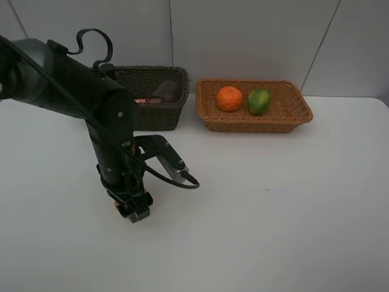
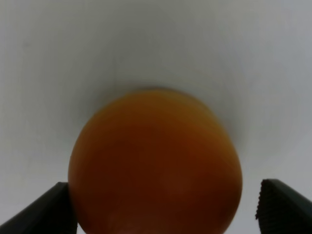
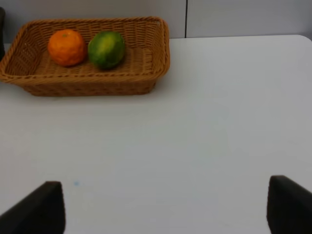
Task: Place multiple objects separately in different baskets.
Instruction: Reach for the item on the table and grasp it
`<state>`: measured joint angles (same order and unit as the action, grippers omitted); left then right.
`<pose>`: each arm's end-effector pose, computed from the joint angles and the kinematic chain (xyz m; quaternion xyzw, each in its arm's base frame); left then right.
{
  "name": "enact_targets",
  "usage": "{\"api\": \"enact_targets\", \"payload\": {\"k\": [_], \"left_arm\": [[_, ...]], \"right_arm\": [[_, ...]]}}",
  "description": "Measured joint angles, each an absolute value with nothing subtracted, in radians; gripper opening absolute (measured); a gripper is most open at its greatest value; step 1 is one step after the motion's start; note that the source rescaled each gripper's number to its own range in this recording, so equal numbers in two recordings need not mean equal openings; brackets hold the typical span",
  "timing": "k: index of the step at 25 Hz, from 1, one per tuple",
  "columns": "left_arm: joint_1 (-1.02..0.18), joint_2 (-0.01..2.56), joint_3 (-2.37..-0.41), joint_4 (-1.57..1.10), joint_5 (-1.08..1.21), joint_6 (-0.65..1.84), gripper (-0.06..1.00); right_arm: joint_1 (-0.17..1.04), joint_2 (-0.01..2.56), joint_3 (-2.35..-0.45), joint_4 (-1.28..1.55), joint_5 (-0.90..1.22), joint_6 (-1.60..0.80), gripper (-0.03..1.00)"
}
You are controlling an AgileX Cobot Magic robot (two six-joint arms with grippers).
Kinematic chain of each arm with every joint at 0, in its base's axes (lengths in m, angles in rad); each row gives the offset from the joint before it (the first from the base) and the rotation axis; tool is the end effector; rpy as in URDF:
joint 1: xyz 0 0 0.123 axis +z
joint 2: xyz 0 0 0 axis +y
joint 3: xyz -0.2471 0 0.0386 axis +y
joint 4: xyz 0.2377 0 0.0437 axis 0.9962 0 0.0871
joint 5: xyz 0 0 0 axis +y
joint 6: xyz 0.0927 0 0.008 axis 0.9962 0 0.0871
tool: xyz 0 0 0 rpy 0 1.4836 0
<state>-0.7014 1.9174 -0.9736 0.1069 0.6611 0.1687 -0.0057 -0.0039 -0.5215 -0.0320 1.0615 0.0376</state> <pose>0.2333 -0.1890 0.0827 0.4581 0.8878 0.0257 0.0345 0.0202 -0.0027 0.2772 0.0192 0.8464 -0.0075 0.5321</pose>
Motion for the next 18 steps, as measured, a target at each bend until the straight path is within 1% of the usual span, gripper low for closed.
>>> {"api": "enact_targets", "payload": {"k": [10,11,14,15,18], "left_arm": [[-0.701,1.918,-0.974,0.095,0.655,0.169,0.94],[-0.701,1.918,-0.974,0.095,0.654,0.169,0.91],[-0.701,1.918,-0.974,0.095,0.647,0.17,0.73],[-0.701,1.918,-0.974,0.095,0.645,0.171,0.69],[-0.701,1.918,-0.974,0.095,0.644,0.171,0.69]], "right_arm": [[-0.006,-0.004,-0.522,-0.032,1.062,0.038,0.79],[-0.006,-0.004,-0.522,-0.032,1.062,0.038,0.79],[-0.006,-0.004,-0.522,-0.032,1.062,0.038,0.79],[-0.006,-0.004,-0.522,-0.032,1.062,0.038,0.79],[-0.006,-0.004,-0.522,-0.032,1.062,0.038,0.79]]}}
